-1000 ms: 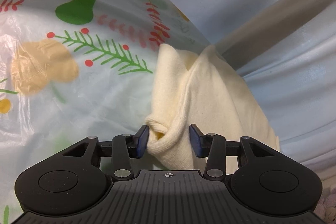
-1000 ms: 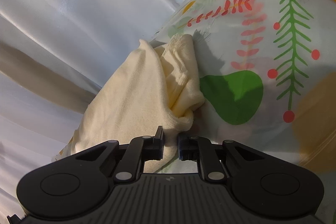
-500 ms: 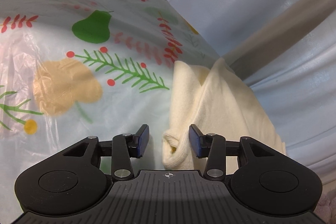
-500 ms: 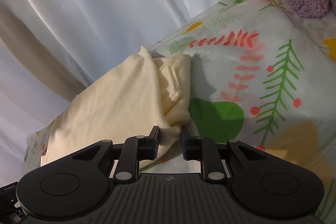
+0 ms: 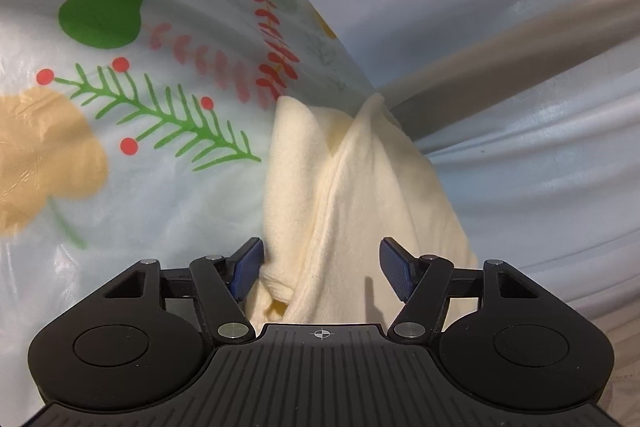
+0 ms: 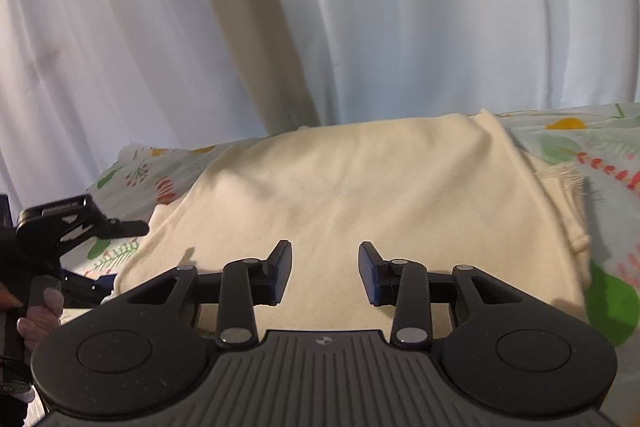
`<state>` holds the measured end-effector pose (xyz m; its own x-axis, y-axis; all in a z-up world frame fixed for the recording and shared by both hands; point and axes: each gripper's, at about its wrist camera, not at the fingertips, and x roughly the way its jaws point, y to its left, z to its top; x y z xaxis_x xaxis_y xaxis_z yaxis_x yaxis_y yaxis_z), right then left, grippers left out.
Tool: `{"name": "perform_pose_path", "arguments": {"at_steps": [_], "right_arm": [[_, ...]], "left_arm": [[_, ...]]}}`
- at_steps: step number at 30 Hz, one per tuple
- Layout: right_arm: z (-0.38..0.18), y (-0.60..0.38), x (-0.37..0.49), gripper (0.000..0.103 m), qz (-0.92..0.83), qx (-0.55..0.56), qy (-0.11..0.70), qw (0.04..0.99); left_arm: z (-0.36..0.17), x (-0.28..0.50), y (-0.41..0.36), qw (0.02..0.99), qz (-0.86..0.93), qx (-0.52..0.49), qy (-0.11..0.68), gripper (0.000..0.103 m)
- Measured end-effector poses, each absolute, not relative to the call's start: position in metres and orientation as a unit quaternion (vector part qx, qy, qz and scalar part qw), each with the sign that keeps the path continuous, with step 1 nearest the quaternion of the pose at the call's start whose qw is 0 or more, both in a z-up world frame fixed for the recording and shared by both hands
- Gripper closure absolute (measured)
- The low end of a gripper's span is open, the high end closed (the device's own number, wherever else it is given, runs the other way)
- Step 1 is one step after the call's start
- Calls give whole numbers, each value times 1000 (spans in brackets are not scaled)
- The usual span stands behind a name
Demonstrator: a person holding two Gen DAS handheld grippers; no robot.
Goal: Fold small clothes
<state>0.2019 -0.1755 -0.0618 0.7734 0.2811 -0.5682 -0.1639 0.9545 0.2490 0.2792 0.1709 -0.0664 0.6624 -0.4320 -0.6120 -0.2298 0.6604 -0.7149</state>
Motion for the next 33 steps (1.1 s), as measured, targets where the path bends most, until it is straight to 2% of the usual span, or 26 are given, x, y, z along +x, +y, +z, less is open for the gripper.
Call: {"name": "perform_pose_path", "arguments": {"at_steps": [1, 2, 4, 13, 15, 17, 20, 22, 27, 31, 32, 33], "right_arm": [[-65, -167, 206, 79, 122, 86, 323, 935], [-68, -159, 211, 82, 125, 86, 331, 931], [-72, -149, 218, 89, 128, 82, 341, 928], [-76, -124, 218, 90, 131, 20, 334, 933], [-74, -126, 217, 90, 129, 30, 329, 935], [-73, -127, 214, 90, 130, 43, 319, 938], [-81, -123, 214, 90, 134, 29, 336, 932], [-77, -119, 215, 90, 136, 8, 340, 930], [-63, -140, 205, 90, 133, 65, 328, 933], [-48, -171, 187, 90, 101, 90, 297, 945], [-45, -180, 185, 90, 93, 96, 291, 948], [-41, -190, 181, 90, 82, 103, 283, 950]], "left_arm": [[-67, 281, 170, 816, -62, -406, 406, 45], [-67, 282, 170, 819, -60, -402, 405, 55], [-67, 284, 170, 825, -58, -391, 404, 64], [-73, 290, 166, 834, -56, -369, 406, 62], [-73, 290, 166, 836, -54, -368, 404, 65], [-74, 290, 167, 837, -50, -366, 405, 76], [-73, 289, 171, 831, -53, -379, 403, 82], [-67, 288, 171, 833, -62, -380, 397, 83], [-37, 284, 160, 838, -109, -389, 368, 85], [-3, 285, 121, 848, -168, -368, 342, 86], [2, 287, 105, 847, -189, -362, 340, 91], [5, 290, 88, 844, -211, -355, 343, 92]]}}
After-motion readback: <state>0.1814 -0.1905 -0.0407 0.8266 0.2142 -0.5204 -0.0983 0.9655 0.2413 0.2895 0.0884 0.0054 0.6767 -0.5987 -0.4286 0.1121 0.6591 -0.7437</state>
